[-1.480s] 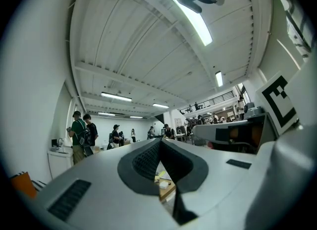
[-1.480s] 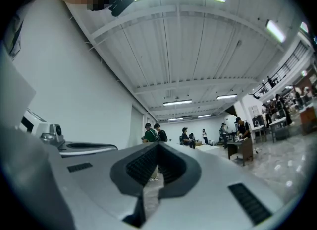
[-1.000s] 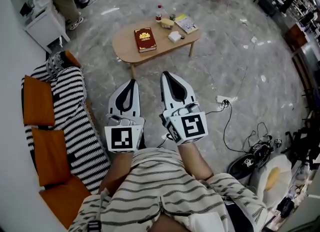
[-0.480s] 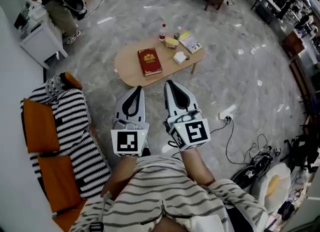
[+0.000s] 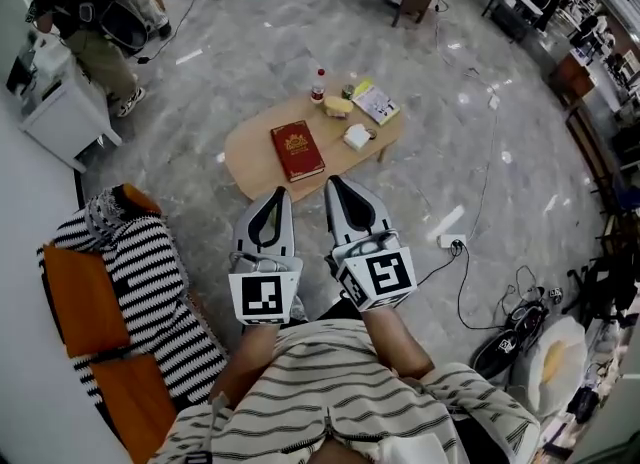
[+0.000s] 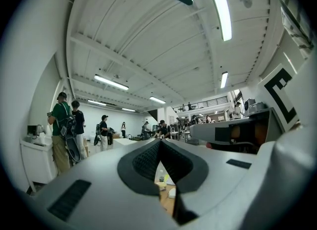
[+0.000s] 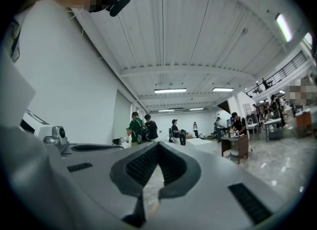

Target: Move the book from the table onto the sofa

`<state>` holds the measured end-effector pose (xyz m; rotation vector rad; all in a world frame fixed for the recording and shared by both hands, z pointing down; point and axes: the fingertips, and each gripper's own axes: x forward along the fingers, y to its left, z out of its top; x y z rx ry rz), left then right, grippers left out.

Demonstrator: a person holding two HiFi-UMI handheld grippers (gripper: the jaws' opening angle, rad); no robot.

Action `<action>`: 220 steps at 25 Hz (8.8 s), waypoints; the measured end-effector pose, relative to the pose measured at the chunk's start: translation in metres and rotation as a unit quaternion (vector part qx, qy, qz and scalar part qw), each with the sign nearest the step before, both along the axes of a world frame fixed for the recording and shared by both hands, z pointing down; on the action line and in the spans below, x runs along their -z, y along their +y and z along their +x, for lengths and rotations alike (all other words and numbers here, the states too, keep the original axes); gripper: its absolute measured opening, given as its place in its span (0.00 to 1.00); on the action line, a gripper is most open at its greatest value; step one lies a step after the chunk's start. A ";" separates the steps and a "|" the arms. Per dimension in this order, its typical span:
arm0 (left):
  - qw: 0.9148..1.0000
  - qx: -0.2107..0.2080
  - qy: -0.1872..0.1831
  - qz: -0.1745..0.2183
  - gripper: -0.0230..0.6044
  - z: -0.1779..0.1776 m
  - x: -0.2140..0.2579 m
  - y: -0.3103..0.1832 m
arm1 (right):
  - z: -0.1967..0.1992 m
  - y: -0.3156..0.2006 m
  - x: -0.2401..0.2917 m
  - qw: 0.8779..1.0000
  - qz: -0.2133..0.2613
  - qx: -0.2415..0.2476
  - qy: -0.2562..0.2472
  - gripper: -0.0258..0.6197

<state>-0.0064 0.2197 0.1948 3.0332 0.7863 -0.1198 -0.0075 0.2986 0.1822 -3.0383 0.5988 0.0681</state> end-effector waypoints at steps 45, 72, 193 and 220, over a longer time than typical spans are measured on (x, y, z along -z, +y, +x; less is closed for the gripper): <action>0.979 0.096 -0.177 0.017 0.05 0.342 -0.163 0.095 | 0.365 0.122 -0.167 0.984 0.004 0.056 -0.171 0.06; 0.927 0.069 -0.365 -0.054 0.19 0.402 -0.390 0.078 | 0.420 0.112 -0.398 0.939 0.040 0.040 -0.340 0.26; 0.826 0.029 -0.546 -0.138 0.52 0.391 -0.555 0.058 | 0.413 0.081 -0.566 0.841 0.044 0.081 -0.533 0.59; 0.892 0.022 -0.433 -0.126 0.52 0.341 -0.281 0.065 | 0.362 0.088 -0.289 0.906 0.044 0.081 -0.412 0.59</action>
